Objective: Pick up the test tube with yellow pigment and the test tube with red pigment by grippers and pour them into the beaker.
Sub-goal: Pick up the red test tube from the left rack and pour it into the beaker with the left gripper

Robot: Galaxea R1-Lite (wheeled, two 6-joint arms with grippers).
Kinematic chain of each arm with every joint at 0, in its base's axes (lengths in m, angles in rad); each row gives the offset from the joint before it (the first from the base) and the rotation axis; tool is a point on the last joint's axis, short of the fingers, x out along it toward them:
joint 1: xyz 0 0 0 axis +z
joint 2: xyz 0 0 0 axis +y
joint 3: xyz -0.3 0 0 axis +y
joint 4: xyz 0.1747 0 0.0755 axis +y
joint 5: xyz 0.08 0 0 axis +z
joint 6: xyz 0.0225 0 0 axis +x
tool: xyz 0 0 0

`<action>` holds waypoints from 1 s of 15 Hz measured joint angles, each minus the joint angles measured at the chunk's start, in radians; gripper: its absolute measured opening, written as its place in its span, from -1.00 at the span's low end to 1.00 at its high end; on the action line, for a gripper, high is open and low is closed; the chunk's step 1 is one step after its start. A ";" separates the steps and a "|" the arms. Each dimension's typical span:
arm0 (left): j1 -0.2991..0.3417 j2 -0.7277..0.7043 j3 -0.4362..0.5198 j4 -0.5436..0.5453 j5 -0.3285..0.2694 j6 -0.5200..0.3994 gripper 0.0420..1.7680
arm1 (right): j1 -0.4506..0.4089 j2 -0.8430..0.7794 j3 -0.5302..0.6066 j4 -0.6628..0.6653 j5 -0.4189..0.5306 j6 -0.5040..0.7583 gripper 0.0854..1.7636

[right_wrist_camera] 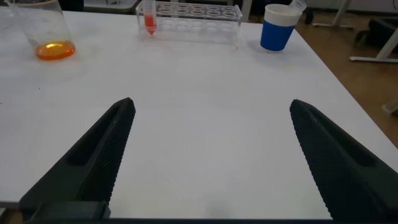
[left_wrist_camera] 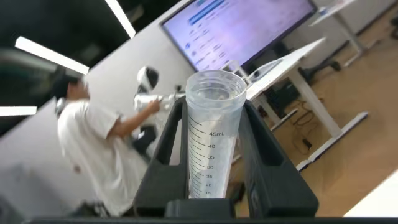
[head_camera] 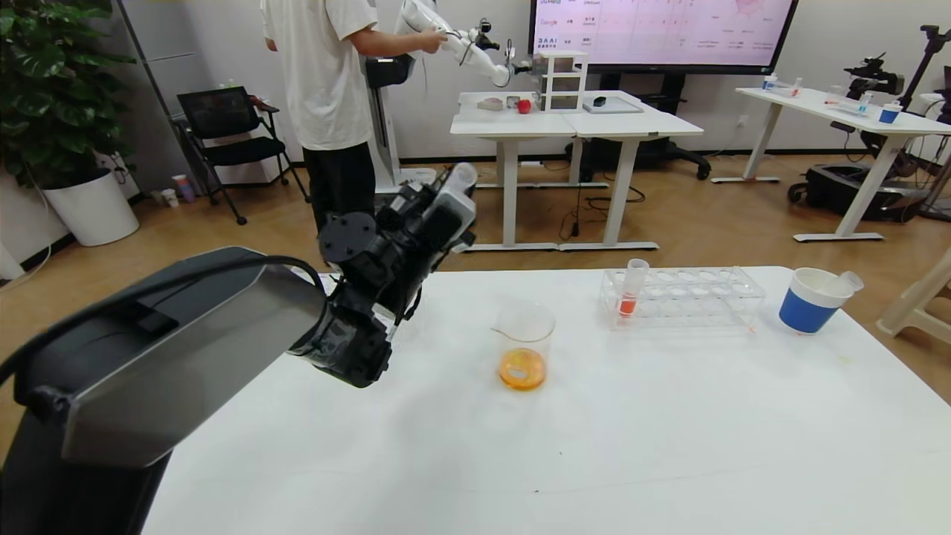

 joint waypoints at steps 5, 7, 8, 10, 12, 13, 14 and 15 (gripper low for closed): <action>-0.001 -0.099 0.069 0.068 0.319 -0.328 -0.47 | 0.000 0.000 0.000 0.000 0.000 0.000 0.97; 0.011 -0.141 0.111 0.118 0.421 -0.478 -0.47 | 0.000 0.000 0.000 0.000 0.000 0.000 0.97; 0.024 -0.159 0.131 0.152 0.443 -0.535 -0.47 | 0.000 0.000 0.000 0.000 0.000 0.000 0.97; 0.076 -0.200 0.174 0.273 0.476 -0.636 -0.47 | 0.000 0.000 0.000 0.000 0.000 0.000 0.97; 0.132 -0.240 0.191 0.409 0.483 -0.726 -0.47 | 0.000 0.000 0.000 0.000 0.000 0.000 0.97; 0.165 -0.267 0.195 0.497 0.476 -0.776 -0.47 | 0.000 0.000 0.000 0.000 0.000 0.000 0.97; 0.197 -0.293 0.197 0.568 0.457 -0.815 -0.47 | 0.000 0.000 0.000 0.000 0.000 0.000 0.97; 0.237 -0.324 0.200 0.623 0.421 -0.843 -0.47 | 0.000 0.000 0.000 0.000 0.000 0.000 0.97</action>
